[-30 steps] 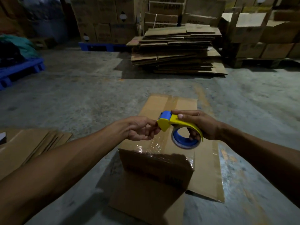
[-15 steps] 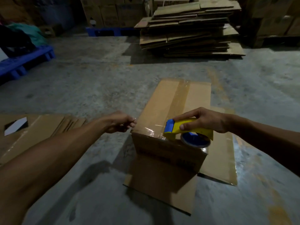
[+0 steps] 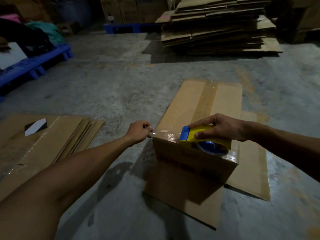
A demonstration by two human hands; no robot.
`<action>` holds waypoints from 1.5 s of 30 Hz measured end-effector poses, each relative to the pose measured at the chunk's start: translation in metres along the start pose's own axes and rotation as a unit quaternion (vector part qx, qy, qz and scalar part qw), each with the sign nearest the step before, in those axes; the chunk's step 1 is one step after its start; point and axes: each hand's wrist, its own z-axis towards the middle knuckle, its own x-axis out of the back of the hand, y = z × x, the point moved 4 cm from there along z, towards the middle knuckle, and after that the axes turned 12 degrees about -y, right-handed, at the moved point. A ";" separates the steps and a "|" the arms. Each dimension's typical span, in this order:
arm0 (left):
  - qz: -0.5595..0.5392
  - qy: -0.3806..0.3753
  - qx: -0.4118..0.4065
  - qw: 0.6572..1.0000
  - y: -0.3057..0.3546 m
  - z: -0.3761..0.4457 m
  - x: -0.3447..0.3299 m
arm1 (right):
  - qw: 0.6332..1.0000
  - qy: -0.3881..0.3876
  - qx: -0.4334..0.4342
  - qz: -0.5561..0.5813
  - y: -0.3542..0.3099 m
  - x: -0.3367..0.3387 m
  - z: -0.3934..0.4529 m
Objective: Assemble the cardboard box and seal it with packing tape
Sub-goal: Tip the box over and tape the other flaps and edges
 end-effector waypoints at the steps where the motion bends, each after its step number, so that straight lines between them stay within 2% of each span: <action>1: -0.002 -0.002 0.003 1.000 -0.001 0.001 -0.002 | 1.000 -0.001 -0.001 -0.002 0.000 0.000 0.000; 6: -0.031 -0.017 0.027 0.999 -0.002 0.004 -0.004 | 1.000 -0.003 -0.005 -0.008 0.002 0.001 0.000; 13: -0.082 -0.114 0.137 0.981 0.002 0.008 -0.011 | 1.000 -0.014 -0.014 -0.017 0.000 0.000 0.003; 17: 0.036 -0.235 0.227 0.944 -0.009 0.005 -0.006 | 0.999 -0.010 -0.031 -0.024 0.000 0.000 0.002; 19: 0.054 -0.214 0.258 0.941 -0.023 0.001 -0.010 | 0.999 -0.006 -0.034 -0.023 0.000 -0.001 0.001; 20: 0.050 -0.162 0.233 0.958 -0.026 0.003 -0.011 | 0.999 -0.004 -0.034 -0.022 0.001 -0.001 0.000; 21: 0.059 -0.094 0.175 0.978 -0.023 0.005 -0.010 | 0.999 -0.004 -0.035 -0.022 0.001 -0.002 0.000; 23: 0.115 0.006 -0.011 0.993 0.001 0.000 -0.009 | 0.999 -0.004 -0.036 -0.023 0.002 -0.003 0.002; 24: 0.160 0.011 -0.109 0.981 0.020 -0.006 -0.012 | 0.999 -0.001 -0.036 -0.023 0.001 -0.003 0.004; 26: 0.237 -0.056 -0.238 0.940 0.052 -0.013 -0.033 | 0.999 0.007 -0.041 -0.021 0.001 -0.001 0.007; 27: 0.264 -0.099 -0.256 0.925 0.061 -0.012 -0.047 | 0.999 0.009 -0.044 -0.021 0.000 -0.001 0.008; 29: 0.279 -0.148 -0.235 0.919 0.067 -0.005 -0.068 | 0.998 0.007 -0.053 -0.024 -0.001 -0.001 0.009; 31: 0.313 -0.139 -0.211 0.916 0.061 0.004 -0.079 | 0.998 0.005 -0.062 -0.026 0.000 0.000 0.010; 34: 0.365 -0.111 -0.221 0.898 0.052 0.009 -0.085 | 0.996 -0.004 -0.068 -0.052 0.000 0.001 0.014; 39: 0.382 -0.107 -0.238 0.887 0.049 0.011 -0.083 | 0.993 -0.019 -0.082 -0.081 0.015 0.011 -0.016; 45: 0.395 -0.117 -0.230 0.882 0.052 0.013 -0.083 | 0.990 -0.028 -0.125 -0.060 0.047 0.016 -0.063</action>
